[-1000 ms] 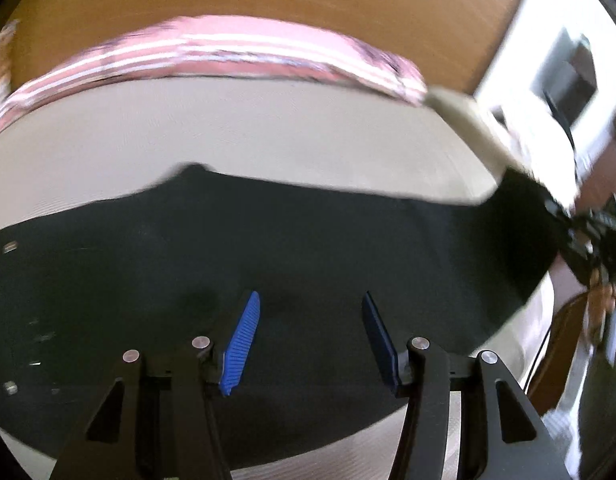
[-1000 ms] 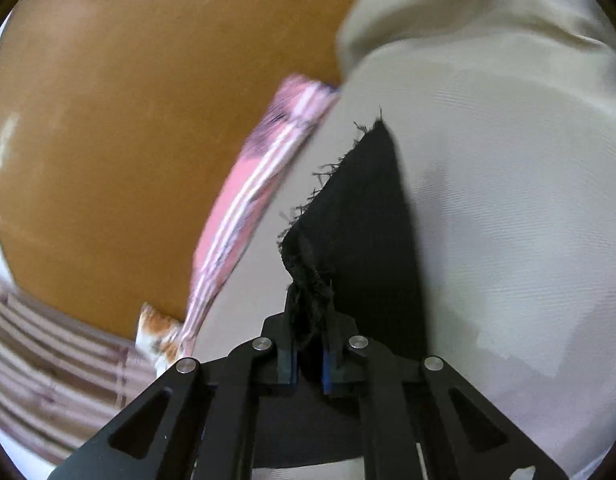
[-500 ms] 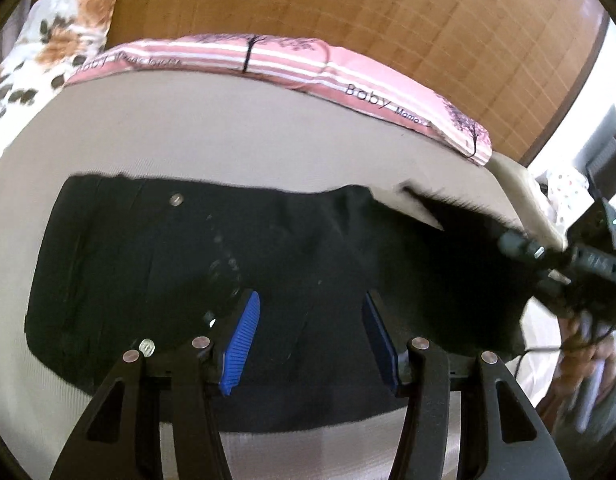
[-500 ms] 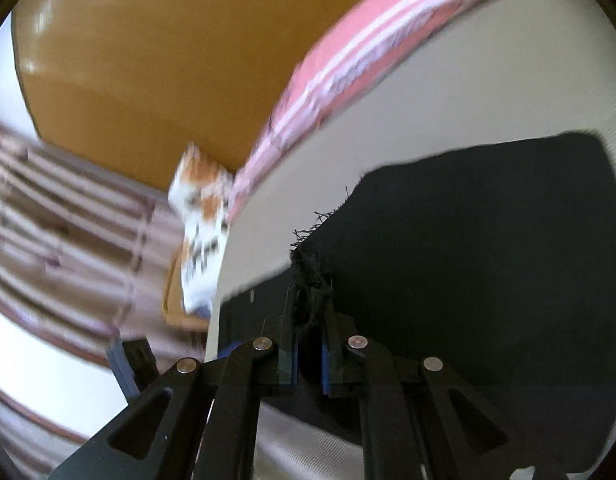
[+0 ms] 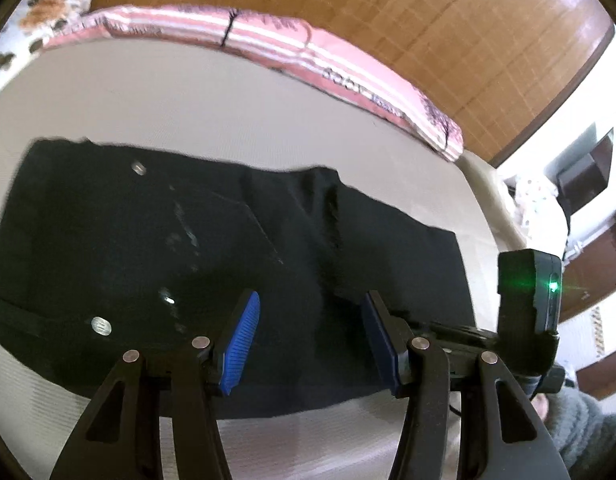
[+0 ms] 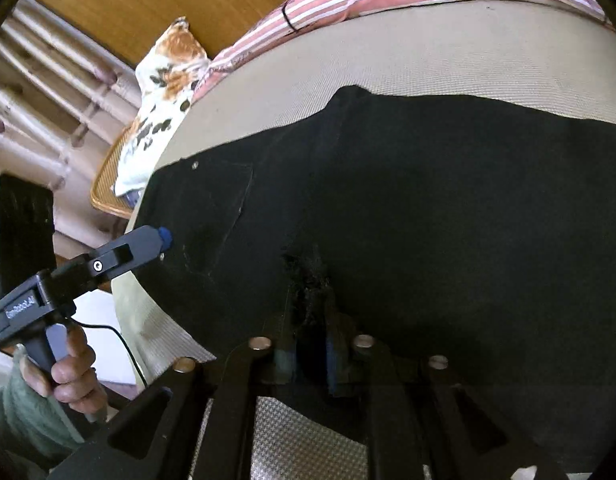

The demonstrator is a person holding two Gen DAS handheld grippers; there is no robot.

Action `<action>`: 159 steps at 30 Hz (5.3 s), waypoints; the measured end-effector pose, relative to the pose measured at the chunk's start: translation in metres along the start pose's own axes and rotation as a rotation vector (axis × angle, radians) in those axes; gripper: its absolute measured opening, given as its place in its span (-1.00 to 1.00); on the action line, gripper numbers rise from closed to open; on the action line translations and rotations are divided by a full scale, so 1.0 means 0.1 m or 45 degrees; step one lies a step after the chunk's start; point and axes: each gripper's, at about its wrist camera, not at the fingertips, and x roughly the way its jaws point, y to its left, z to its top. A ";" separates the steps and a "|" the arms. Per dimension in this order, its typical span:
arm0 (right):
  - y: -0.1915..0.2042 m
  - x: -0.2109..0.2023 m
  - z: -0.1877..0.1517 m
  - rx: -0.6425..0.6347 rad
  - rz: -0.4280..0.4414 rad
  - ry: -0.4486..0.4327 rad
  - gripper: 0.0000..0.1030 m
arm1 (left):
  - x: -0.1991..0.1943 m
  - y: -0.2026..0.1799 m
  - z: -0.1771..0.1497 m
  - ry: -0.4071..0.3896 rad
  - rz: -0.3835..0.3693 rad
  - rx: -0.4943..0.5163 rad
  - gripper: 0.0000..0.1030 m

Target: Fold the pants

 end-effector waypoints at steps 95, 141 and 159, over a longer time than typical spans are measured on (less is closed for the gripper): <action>-1.09 -0.96 -0.15 0.206 -0.554 -0.248 -0.30 | 0.98 -0.73 -0.21 0.029 0.390 0.507 0.11; 0.51 0.06 0.00 -0.053 -0.124 0.005 0.11 | -0.63 2.00 -0.91 -0.266 -0.093 -0.992 0.19; 0.48 0.20 0.00 -0.041 -0.153 0.040 0.11 | -0.45 2.10 -0.76 -0.443 -0.181 -0.912 0.14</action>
